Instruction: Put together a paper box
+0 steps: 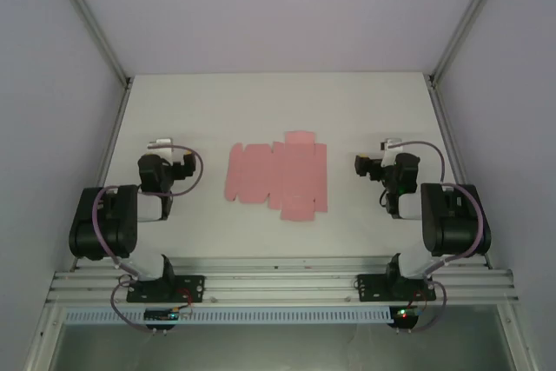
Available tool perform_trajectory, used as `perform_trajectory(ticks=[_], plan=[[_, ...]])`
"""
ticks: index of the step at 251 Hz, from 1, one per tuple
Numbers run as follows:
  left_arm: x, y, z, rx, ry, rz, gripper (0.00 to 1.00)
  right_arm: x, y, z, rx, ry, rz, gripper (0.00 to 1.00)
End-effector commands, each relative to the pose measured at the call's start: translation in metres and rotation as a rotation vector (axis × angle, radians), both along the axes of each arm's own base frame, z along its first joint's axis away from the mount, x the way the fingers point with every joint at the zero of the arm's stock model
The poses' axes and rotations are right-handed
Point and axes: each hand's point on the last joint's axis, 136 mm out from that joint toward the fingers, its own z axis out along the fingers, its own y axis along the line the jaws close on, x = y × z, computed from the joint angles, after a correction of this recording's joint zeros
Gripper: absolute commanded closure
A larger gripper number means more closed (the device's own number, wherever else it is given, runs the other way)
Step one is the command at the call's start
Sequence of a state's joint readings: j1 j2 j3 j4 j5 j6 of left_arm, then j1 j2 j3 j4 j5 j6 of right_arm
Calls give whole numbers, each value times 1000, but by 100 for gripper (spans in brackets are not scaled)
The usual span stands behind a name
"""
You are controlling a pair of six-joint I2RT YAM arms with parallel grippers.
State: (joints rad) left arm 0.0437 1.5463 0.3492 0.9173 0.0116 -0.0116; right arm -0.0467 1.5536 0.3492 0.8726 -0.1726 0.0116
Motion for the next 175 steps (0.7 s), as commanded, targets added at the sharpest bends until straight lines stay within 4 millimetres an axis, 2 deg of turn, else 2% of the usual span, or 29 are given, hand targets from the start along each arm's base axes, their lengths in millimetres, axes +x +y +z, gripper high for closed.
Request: perform_trajectory(ticks=[1, 175], plan=[[6, -3, 12, -7, -37, -15, 1, 6, 0, 12, -2, -44, -7, 1], [6, -2, 12, -7, -37, -14, 0, 6, 2, 11, 16, -36, 7, 1]])
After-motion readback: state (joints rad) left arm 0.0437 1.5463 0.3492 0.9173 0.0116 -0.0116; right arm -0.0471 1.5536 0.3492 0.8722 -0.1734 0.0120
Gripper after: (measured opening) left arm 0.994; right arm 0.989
